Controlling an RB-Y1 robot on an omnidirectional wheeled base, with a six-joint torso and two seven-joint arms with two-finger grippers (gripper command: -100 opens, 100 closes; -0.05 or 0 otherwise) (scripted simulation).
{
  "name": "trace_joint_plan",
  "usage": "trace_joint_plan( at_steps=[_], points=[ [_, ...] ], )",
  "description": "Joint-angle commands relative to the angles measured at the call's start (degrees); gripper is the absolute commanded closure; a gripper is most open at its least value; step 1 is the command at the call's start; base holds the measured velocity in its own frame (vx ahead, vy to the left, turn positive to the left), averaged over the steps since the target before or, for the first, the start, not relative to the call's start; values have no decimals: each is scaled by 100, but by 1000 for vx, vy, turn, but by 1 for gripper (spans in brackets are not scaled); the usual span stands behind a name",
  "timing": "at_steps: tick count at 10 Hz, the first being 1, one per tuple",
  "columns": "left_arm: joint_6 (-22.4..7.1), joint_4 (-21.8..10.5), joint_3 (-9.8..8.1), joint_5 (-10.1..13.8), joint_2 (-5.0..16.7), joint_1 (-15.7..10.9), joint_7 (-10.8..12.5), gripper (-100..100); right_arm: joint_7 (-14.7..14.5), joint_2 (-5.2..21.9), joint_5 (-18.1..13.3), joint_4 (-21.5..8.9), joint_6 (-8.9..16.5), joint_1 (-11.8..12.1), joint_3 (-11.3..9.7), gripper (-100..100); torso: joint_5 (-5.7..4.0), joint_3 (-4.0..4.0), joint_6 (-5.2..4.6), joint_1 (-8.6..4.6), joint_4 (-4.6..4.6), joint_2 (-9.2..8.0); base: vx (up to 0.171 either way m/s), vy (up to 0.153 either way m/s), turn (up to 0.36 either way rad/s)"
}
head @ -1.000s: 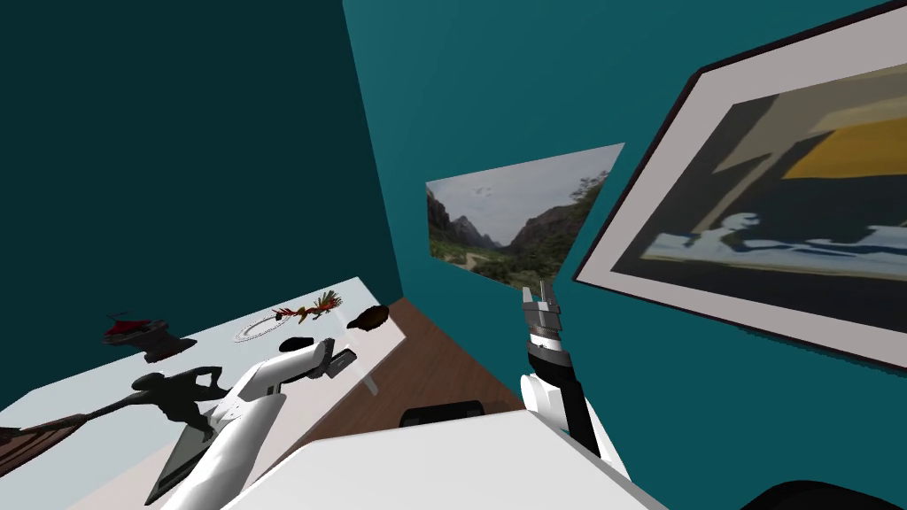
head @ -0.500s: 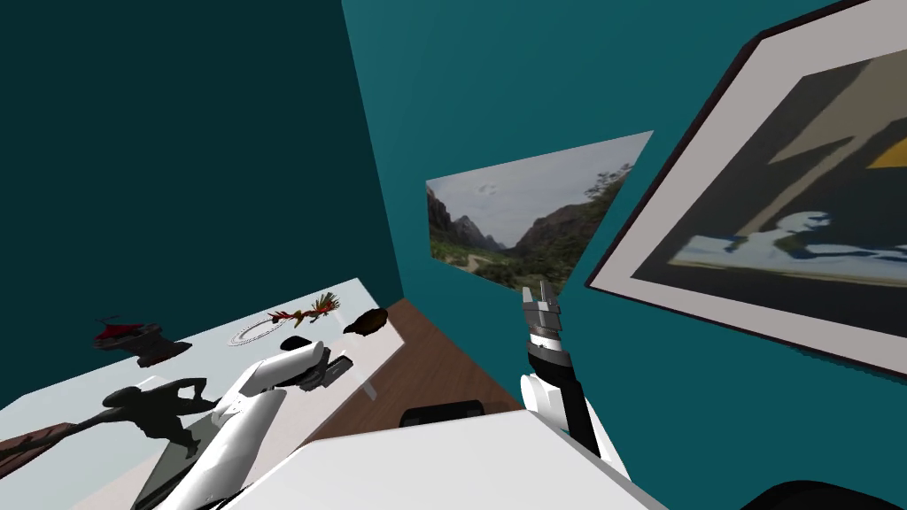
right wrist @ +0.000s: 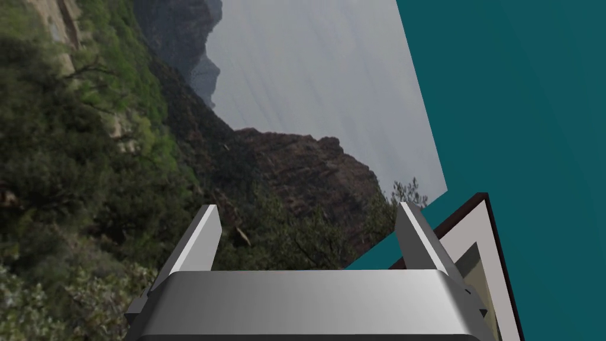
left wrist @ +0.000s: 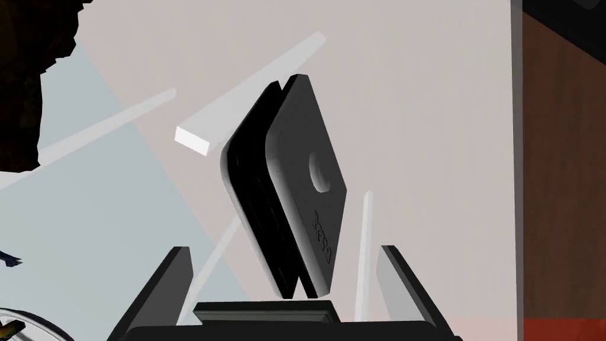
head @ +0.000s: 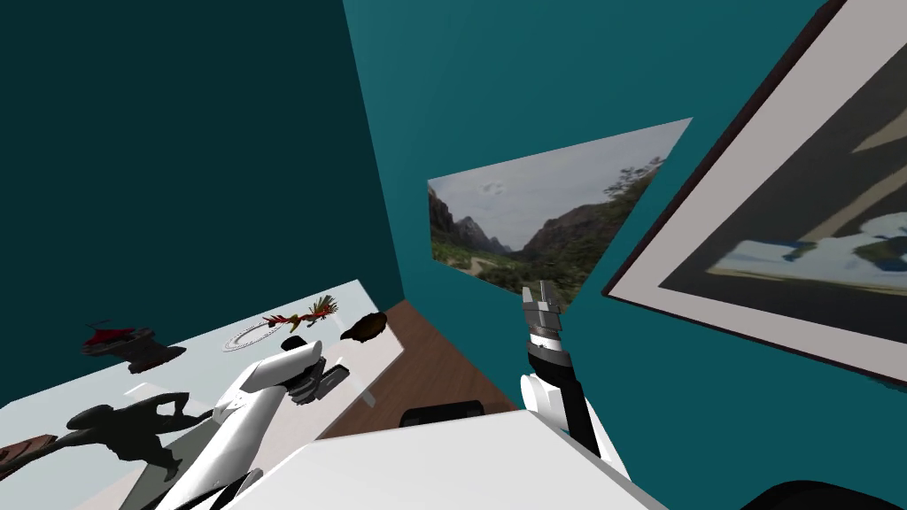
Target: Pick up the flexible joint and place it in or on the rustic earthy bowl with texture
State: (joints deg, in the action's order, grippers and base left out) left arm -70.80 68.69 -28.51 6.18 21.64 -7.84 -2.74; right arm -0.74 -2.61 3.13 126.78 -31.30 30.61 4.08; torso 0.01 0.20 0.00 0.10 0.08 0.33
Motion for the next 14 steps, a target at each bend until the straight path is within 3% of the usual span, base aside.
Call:
trace_joint_plan(
  at_steps=[1,7,8,9,10,11,12,13,14],
  points=[
    [-286,-174,-55,-73,34,-84,-19,-100,0,0,0,0,0,0,0,0,0,0,0,0,0,0,91,6,23],
    [-1049,-697,-180,-271,115,-333,-93,-100,0,0,0,0,0,0,0,0,-1,3,-1,-6,1,6,101,-4,14],
    [-957,-663,-164,-262,105,-315,-74,-100,0,0,0,0,0,0,0,0,-2,3,-1,-11,1,5,42,-11,-2],
    [-980,-674,-166,-265,106,-322,-77,0,0,0,0,0,0,-1,0,0,-2,-6,0,-9,-2,-12,8,-2,1],
    [-798,-952,3,-74,249,-385,-113,-100,0,0,0,0,0,-1,0,0,-1,-14,0,-6,-5,-25,20,-21,45],
    [-619,-1118,172,116,392,-447,-149,-100,0,0,0,0,0,-1,0,0,-2,-15,1,-11,-6,-26,43,-49,74],
    [-619,-1232,172,116,392,-447,-149,-100,0,-1,0,0,0,-1,-1,0,-4,-12,0,-20,-5,-20,33,-45,35],
    [-440,-1474,341,306,536,-510,-185,-100,0,-1,0,0,0,-1,-1,0,-4,-12,0,-20,-4,-22,18,-39,40],
    [-440,-1511,341,306,536,-510,-185,-100,0,-1,0,0,0,-1,-1,0,-4,-15,1,-19,-5,-26,11,-31,25]
  ],
)
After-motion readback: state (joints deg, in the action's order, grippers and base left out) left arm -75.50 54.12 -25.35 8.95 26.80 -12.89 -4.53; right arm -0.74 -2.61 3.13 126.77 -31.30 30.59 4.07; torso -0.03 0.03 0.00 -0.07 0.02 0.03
